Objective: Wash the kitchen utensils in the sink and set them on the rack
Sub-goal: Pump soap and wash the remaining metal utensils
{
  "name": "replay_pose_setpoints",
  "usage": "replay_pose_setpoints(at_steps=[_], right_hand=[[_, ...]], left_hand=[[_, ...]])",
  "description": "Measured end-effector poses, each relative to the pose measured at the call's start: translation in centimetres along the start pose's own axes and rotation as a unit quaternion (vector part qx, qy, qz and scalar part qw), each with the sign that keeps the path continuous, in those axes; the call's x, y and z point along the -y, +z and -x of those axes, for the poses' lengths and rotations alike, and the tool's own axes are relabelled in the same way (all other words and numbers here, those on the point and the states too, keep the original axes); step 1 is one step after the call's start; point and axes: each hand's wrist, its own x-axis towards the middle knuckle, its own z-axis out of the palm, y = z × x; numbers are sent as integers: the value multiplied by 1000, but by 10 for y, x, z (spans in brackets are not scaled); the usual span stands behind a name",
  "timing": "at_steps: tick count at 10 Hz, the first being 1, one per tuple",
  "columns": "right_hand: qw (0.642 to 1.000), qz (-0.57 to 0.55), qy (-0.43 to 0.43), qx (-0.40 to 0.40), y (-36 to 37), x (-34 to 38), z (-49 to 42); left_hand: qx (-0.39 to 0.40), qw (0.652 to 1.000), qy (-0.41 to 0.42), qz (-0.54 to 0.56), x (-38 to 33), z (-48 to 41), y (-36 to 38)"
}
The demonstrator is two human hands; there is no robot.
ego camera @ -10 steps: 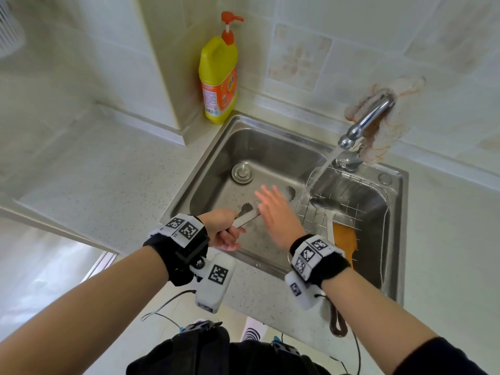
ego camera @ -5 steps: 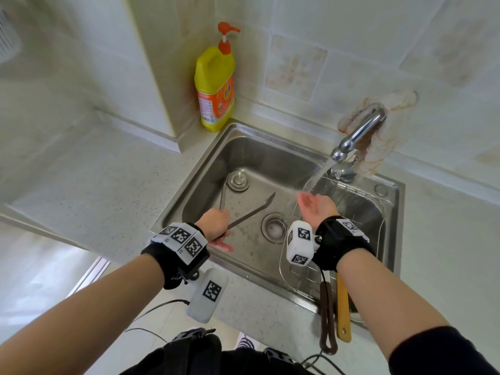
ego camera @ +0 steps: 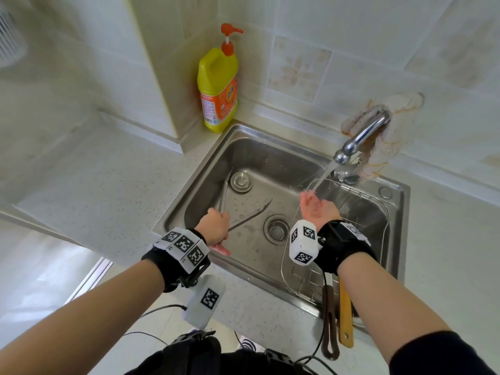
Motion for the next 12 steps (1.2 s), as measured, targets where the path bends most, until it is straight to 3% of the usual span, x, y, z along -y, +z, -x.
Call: replay_pose_setpoints(at_steps=[1,2,3,4,5,6,8,9,10,11,12], right_hand=[[891,-450,18,-47,3,-15,-13],[958,-276,-72,-5,-1,-10,18],[971,26,-226,76,12,-2,37],[897,226,-353,137,44,-11,55],[879,268,-383,95,48,-25,46],[902,294,-316,19,37,-27,31],[873,259,-407,73,75,-27,61],[901,266,-338,57,66,-26,39],[889,277,-358,66,76,-26,55],[845,285,-442,98,93,-21,78],[870,295,-394,32,79,-22,53]], left_hand=[[-9,1000,6,6,-2,-4,4],[-52,997,49,-26,-2,-11,13],[-46,997,59,-21,-6,-18,18],[-8,999,47,16,-15,-22,21],[69,990,-18,125,-24,-21,23],[134,968,-62,204,-28,-18,26],[139,949,-87,270,-18,-20,18],[134,948,-91,274,-11,-18,18],[149,949,-83,264,-5,-12,17],[158,951,-65,258,-2,-11,9],[156,957,-58,240,-2,-9,5]])
